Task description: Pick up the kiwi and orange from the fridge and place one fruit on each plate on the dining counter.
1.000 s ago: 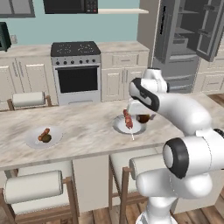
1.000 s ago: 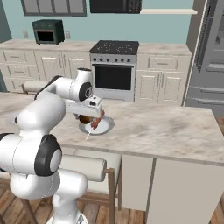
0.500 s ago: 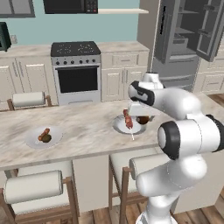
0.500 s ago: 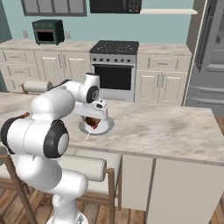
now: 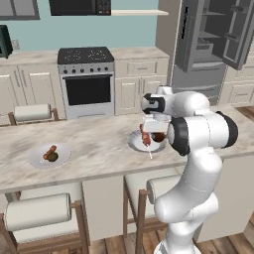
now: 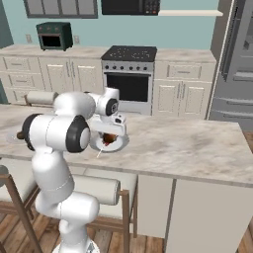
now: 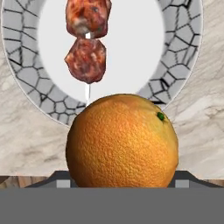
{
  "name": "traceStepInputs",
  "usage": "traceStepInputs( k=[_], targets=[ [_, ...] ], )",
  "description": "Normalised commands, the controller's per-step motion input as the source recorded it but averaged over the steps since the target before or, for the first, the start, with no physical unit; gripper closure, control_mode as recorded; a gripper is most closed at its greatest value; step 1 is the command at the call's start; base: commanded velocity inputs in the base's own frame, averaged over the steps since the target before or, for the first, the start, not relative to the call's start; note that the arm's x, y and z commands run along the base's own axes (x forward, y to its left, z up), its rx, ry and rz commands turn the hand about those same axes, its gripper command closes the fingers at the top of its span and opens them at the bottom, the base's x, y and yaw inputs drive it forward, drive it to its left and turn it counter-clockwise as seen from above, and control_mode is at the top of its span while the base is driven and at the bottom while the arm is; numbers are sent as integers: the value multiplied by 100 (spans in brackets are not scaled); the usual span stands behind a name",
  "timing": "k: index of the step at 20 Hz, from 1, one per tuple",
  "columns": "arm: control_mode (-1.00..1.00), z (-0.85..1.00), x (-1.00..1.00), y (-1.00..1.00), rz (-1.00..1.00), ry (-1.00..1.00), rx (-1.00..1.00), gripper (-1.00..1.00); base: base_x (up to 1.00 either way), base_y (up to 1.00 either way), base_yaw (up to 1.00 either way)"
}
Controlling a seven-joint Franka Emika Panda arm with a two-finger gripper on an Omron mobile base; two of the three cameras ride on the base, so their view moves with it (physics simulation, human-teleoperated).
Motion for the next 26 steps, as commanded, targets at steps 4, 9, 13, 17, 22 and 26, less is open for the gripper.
traceStepInputs(
  k=[4, 9, 13, 17, 22, 26],
  targets=[
    [-100, -30, 40, 0, 0, 0, 0, 100, 0, 0, 0],
    [-100, -34, 29, -2, 0, 0, 0, 100, 0, 0, 0],
    [-100, -40, 26, -2, 0, 0, 0, 100, 0, 0, 0],
    [-100, -33, 25, -6, 0, 0, 0, 100, 0, 0, 0],
    [-100, -25, 3, 0, 0, 0, 0, 100, 0, 0, 0],
    [-100, -8, -2, 18, 0, 0, 0, -100, 0, 0, 0]
  ],
)
